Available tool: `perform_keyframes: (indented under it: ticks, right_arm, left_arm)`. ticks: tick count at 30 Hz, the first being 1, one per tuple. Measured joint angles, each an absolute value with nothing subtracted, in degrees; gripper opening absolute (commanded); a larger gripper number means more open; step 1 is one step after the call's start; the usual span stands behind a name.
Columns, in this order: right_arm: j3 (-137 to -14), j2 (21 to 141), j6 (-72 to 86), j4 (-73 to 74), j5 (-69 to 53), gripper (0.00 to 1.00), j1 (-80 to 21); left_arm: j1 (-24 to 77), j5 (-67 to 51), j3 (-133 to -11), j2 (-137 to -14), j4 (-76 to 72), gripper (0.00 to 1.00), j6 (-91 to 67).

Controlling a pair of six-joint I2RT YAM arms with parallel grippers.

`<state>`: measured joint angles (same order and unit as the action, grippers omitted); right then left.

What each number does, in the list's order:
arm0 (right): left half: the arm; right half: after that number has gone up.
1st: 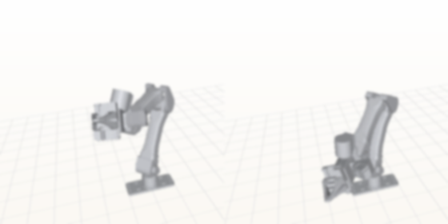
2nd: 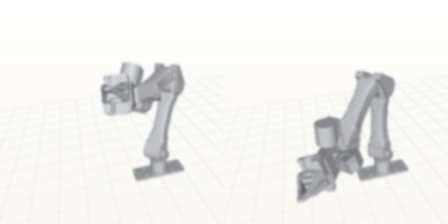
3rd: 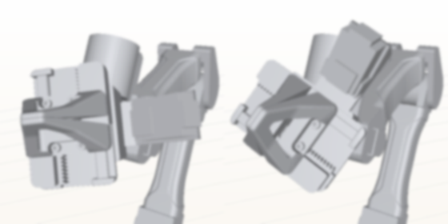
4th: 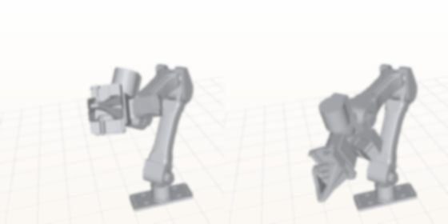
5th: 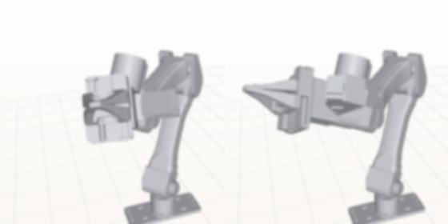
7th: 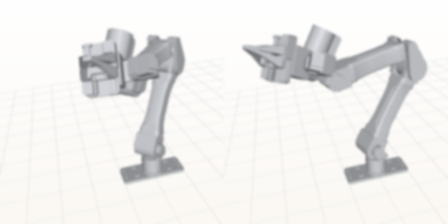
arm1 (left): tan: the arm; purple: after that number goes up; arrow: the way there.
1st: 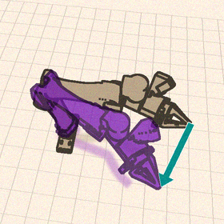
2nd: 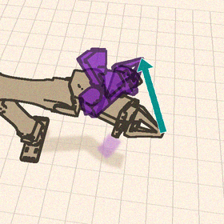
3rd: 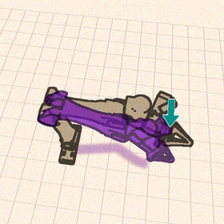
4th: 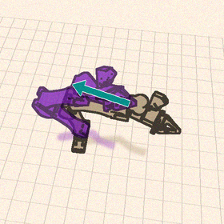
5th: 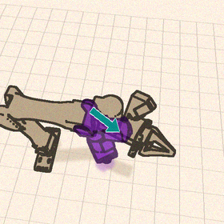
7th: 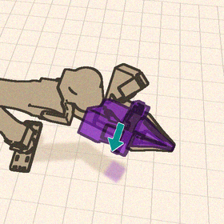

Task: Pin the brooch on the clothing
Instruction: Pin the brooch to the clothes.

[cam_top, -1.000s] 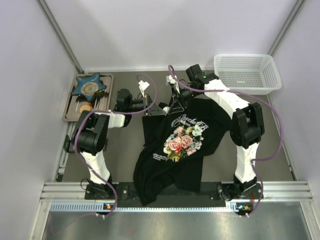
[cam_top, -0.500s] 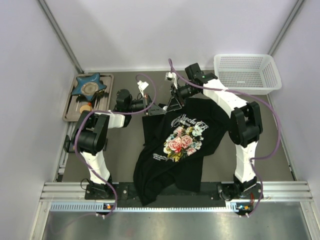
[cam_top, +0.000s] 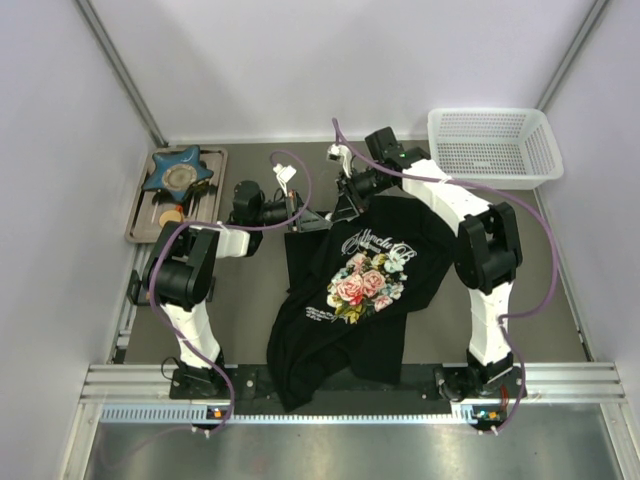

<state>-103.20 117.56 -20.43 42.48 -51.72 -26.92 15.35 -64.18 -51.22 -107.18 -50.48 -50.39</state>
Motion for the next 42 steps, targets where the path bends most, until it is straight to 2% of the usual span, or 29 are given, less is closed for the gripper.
perform_keyframes:
  ticks: [11,12,13,15,16,18,19,21,25,31,42]
  right_arm:
    - [-103.18,117.54,-19.25,41.56,-47.90,0.00,-27.75]
    - [-103.18,117.54,-19.46,41.52,-48.12,0.03,-27.73]
    - [-103.11,117.51,-19.84,41.50,-48.45,0.12,-27.68]
    - [-102.65,117.36,-21.28,41.19,-49.41,0.18,-27.57]
    - [-102.30,117.23,-22.22,40.95,-49.89,0.26,-27.53]
    - [-101.56,116.92,-23.79,40.53,-50.85,0.34,-27.40]
    - [-101.25,116.86,-24.53,40.21,-51.46,0.41,-27.31]
    - [-100.86,116.68,-26.09,39.97,-52.60,0.47,-27.03]
    - [-100.73,116.66,-28.47,39.94,-55.51,0.71,-25.50]
    - [-99.92,116.38,-30.55,40.25,-60.42,0.80,-22.46]
    - [-97.17,114.15,-34.00,40.29,-65.71,0.82,-21.93]
  left_arm:
    - [15.33,-62.61,-51.07,-107.15,-49.45,0.00,-50.72]
    - [15.33,-62.57,-51.07,-107.15,-49.43,0.00,-50.85]
    - [15.33,-62.57,-51.05,-107.15,-49.47,0.00,-50.96]
    - [15.31,-62.70,-51.05,-107.15,-49.47,0.00,-51.11]
    - [15.31,-62.78,-51.05,-107.15,-49.41,0.00,-51.11]
    - [15.29,-63.20,-51.05,-107.15,-49.25,0.00,-51.16]
    - [15.29,-63.22,-51.05,-107.15,-49.34,0.00,-51.33]
    - [15.16,-63.61,-51.07,-107.15,-49.39,0.00,-51.66]
    - [14.98,-64.60,-51.09,-107.15,-50.35,0.00,-52.97]
    - [15.07,-65.69,-51.57,-107.15,-52.16,0.00,-54.37]
    - [15.03,-68.36,-51.70,-107.42,-56.75,0.00,-58.26]
